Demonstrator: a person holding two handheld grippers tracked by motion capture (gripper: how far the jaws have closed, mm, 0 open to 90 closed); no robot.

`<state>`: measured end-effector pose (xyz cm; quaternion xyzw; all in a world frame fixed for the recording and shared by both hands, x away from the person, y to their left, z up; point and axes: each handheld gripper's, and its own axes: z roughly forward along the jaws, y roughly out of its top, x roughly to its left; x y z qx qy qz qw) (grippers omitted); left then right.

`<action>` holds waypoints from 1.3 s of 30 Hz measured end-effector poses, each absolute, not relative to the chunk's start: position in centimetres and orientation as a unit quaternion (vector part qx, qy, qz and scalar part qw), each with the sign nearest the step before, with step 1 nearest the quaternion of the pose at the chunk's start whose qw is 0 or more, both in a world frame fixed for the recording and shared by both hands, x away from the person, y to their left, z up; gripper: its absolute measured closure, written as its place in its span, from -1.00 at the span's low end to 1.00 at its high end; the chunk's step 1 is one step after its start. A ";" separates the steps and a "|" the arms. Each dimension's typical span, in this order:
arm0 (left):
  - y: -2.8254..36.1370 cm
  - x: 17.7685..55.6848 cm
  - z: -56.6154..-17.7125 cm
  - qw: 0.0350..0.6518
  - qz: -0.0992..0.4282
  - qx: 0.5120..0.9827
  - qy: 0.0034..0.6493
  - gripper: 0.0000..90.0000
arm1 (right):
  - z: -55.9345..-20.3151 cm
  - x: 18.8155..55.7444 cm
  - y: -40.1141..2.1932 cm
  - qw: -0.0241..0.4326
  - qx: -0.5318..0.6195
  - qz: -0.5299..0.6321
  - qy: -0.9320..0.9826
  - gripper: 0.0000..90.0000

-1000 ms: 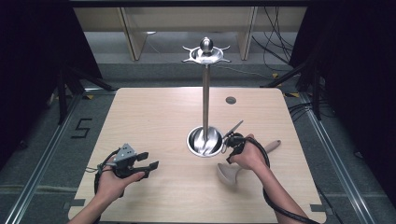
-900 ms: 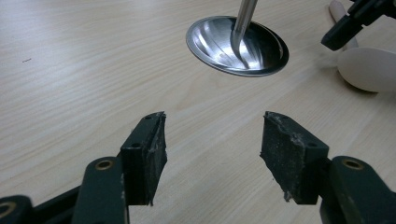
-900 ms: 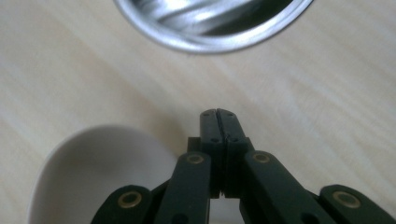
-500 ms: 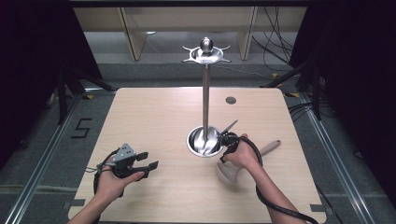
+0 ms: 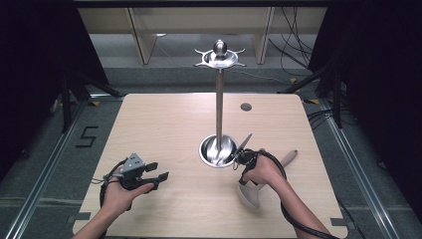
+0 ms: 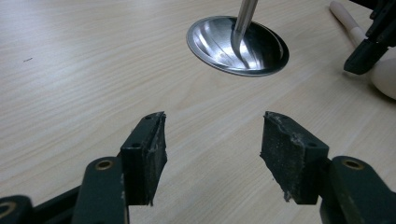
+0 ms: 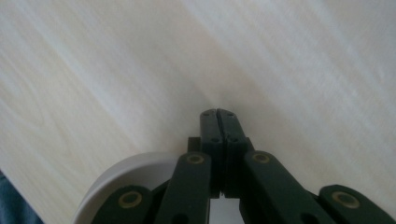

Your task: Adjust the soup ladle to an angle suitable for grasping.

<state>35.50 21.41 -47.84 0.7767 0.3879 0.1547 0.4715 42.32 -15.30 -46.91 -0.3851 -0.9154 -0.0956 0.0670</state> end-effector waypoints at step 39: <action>21.2 35.7 -48.1 0.467 0.149 0.781 0.387 -0.13 | -45.0 38.4 -25.1 -0.033 -0.620 -0.215 -0.754 -0.06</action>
